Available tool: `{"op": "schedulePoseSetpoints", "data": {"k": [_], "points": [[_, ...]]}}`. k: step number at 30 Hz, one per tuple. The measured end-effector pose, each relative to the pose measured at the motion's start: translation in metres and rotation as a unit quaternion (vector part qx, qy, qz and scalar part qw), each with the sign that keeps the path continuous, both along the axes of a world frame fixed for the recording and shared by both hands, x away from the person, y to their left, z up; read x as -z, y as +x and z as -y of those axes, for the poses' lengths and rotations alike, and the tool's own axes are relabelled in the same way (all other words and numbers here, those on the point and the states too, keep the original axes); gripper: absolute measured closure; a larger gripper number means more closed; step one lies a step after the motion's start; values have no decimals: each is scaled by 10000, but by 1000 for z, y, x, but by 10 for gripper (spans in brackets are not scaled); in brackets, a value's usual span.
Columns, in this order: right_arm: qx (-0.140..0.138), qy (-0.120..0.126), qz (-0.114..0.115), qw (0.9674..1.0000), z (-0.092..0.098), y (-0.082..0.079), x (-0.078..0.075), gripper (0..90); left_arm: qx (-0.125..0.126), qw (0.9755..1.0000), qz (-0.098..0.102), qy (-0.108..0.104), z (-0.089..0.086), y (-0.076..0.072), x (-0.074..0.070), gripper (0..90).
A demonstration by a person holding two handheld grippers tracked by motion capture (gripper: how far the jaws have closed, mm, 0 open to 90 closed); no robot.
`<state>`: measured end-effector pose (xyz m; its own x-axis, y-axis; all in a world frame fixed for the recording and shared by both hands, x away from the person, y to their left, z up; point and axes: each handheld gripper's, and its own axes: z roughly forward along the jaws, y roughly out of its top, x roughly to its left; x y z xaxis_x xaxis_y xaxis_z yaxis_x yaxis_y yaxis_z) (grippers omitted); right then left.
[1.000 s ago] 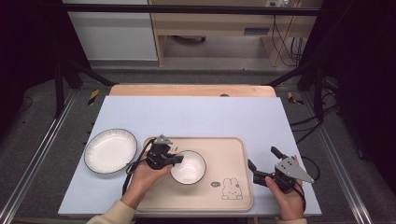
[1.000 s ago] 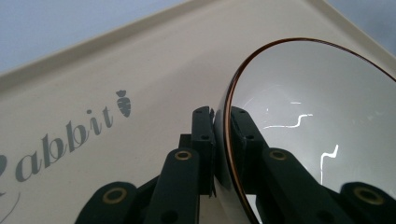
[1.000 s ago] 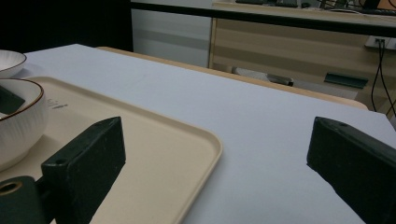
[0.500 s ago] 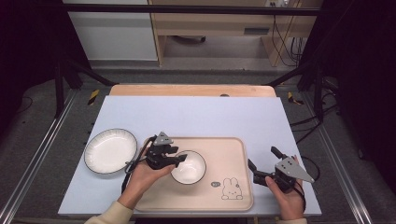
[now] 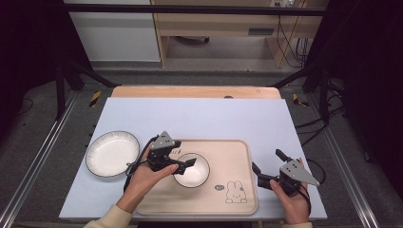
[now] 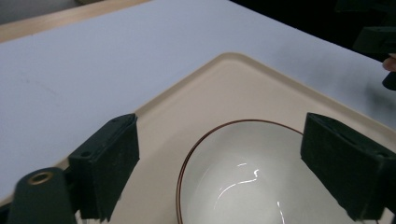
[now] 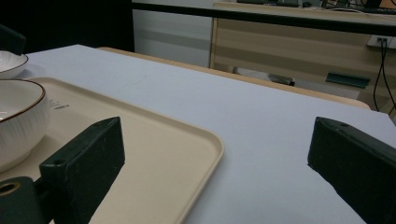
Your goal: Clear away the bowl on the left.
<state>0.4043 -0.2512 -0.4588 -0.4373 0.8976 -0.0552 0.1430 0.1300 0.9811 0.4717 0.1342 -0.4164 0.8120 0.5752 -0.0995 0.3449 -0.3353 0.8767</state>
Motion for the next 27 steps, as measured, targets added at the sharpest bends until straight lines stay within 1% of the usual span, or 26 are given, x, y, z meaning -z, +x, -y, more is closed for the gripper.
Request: {"op": "schedulePoseSetpoints", "data": {"k": [3, 6, 8, 10, 14, 19, 24, 27], "points": [[1, 10, -8, 10000, 0, -1, 0, 38, -15, 9999, 83, -77, 0, -1, -3, 82], [2, 10, -5, 10000, 0, 0, 0, 37, 90, 9997, 203, -135, -2, -1, -5, 61], [6, 11, 4, 10000, 0, 0, 0, 37, 75, 9996, 202, -168, -2, -1, -6, 60], [1, 7, -10, 10000, 0, 0, 0, 36, 74, 9996, 230, -169, -4, -1, -7, 60], [1, 16, -13, 10000, 0, 0, 0, 33, 114, 9991, 398, -99, -4, -3, -7, 55], [-9, 58, -22, 10000, 0, 0, 0, 28, 113, 9989, 400, -229, -7, -3, -9, 53], [-18, 46, 11, 10000, 0, 0, -1, 22, 98, 9987, 399, -293, -15, -1, -13, 51], [-15, 41, 0, 10000, 0, 0, -1, 22, 94, 9983, 460, -334, -20, 0, -16, 43]]}}
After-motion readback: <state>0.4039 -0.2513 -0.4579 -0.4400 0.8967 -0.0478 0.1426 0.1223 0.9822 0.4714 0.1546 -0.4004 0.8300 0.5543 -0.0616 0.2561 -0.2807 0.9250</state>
